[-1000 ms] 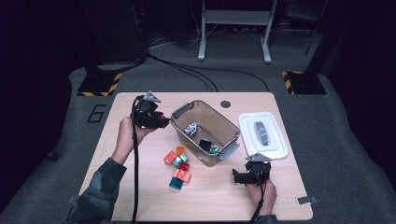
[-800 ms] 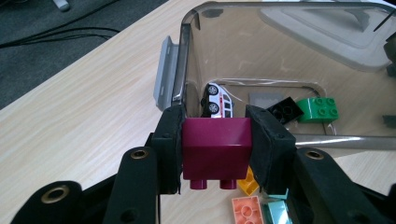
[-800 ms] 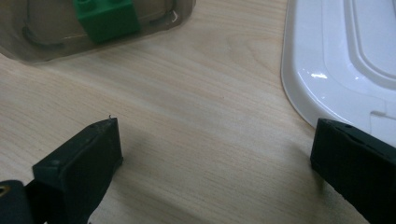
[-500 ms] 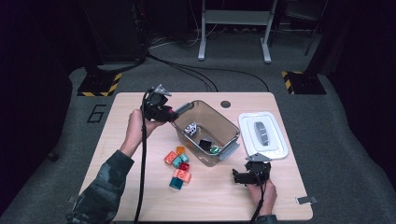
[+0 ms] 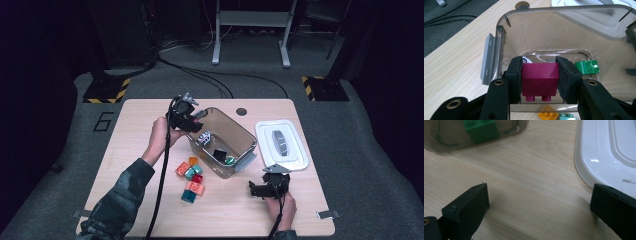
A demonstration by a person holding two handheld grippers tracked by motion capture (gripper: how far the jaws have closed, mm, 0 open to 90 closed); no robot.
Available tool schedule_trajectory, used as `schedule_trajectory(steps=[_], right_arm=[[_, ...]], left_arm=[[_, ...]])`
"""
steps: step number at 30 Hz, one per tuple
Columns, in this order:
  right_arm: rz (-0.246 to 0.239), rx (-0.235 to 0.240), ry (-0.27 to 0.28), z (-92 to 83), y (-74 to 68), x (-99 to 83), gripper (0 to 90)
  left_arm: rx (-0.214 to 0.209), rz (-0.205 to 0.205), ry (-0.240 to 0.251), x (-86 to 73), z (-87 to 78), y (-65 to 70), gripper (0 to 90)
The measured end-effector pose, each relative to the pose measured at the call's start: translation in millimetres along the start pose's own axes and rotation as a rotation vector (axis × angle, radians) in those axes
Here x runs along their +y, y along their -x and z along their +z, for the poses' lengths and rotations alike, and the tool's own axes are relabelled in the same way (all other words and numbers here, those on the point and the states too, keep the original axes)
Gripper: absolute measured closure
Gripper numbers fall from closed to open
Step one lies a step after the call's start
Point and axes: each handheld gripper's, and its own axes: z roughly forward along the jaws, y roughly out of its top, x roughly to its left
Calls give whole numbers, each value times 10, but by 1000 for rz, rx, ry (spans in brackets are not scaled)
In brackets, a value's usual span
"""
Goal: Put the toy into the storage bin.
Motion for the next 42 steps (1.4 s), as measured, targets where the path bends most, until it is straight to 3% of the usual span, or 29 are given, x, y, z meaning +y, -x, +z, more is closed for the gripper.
schedule_trajectory(steps=[15, 27, 38, 42], right_arm=[[0, 1, -1, -1, 1, 0, 13], [0, 0, 0, 0, 0, 0, 13], [0, 1, 0, -1, 1, 0, 13], [-1, 1, 0, -1, 2, 0, 14]], left_arm=[[-39, -1, -76, -51, 293, 43, 590], [-44, 1, -120, -124, 339, -17, 589], [-44, 13, -125, -131, 354, -12, 585], [-38, 12, -126, -135, 326, 6, 522]])
